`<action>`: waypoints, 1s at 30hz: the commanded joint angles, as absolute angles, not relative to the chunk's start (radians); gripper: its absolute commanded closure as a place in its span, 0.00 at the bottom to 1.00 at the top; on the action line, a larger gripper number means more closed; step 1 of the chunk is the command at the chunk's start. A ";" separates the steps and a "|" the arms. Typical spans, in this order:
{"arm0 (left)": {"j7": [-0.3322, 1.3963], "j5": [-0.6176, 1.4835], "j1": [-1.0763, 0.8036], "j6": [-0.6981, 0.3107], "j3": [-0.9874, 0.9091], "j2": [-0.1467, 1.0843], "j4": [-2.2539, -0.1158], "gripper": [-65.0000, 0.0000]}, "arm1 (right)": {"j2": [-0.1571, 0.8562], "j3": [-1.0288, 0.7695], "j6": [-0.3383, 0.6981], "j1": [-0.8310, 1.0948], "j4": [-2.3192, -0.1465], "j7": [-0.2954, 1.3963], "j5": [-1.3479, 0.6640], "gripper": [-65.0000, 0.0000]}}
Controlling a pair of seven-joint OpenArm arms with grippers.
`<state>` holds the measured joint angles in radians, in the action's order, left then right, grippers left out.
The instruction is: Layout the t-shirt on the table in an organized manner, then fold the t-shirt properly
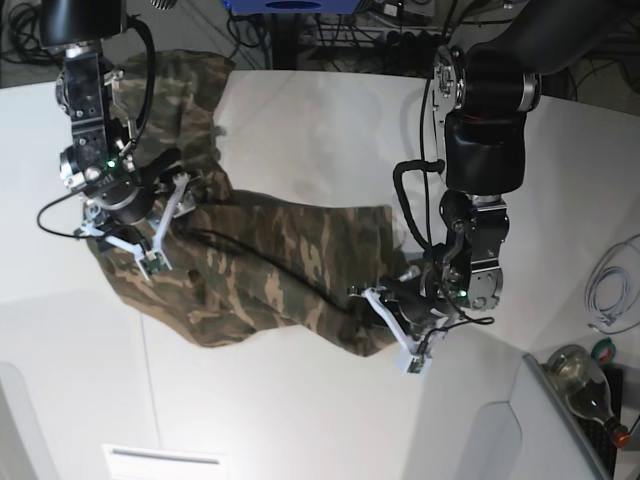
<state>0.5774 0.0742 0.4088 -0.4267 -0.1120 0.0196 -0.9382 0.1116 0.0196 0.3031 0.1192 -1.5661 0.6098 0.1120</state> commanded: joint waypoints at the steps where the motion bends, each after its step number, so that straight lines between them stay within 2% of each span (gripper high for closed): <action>1: 0.552 0.085 0.437 -0.430 -0.114 0.024 -0.986 0.51 | 0.116 0.018 0.297 0.114 -1.612 0.588 0.110 0.36; 4: 0.550 0.087 0.386 -0.430 -0.117 0.041 -1.095 0.22 | 0.114 0.016 0.297 0.142 -1.650 0.581 0.108 0.36; 6: 0.550 0.087 0.344 -0.430 -0.131 0.044 -1.193 0.14 | 0.102 0.012 0.297 0.157 -1.673 0.576 0.107 0.36; 9: 0.558 0.087 0.242 -0.430 -0.216 0.044 -1.379 0.13 | 0.088 0.010 0.297 0.208 -1.718 0.496 0.107 0.36; 12: 0.621 0.085 0.081 -0.433 -0.209 0.044 -1.546 0.14 | 0.068 0.008 0.295 0.246 -1.738 0.464 0.107 0.36; 15: 0.625 0.087 -0.067 -0.435 -0.202 0.041 -1.604 0.14 | 0.054 0.008 0.295 0.271 -1.739 0.461 0.107 0.36; 18: 0.544 0.110 -0.147 -0.435 -0.202 0.036 -1.549 0.14 | 0.051 0.008 0.295 0.277 -1.735 0.461 0.107 0.36; 25: 0.321 0.414 -0.177 -0.435 -0.202 0.091 -1.323 0.14 | 0.051 0.008 0.295 0.294 -1.736 0.461 0.107 0.36; 30: 0.254 0.437 -0.147 -0.440 -0.199 0.096 -1.201 0.14 | 0.053 0.008 0.295 0.312 -1.738 0.461 0.107 0.36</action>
<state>0.2501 0.4282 -0.1532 -0.4389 -0.2008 0.0929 -1.1908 0.0498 0.0105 0.2993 0.3210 -1.7176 0.4828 0.1104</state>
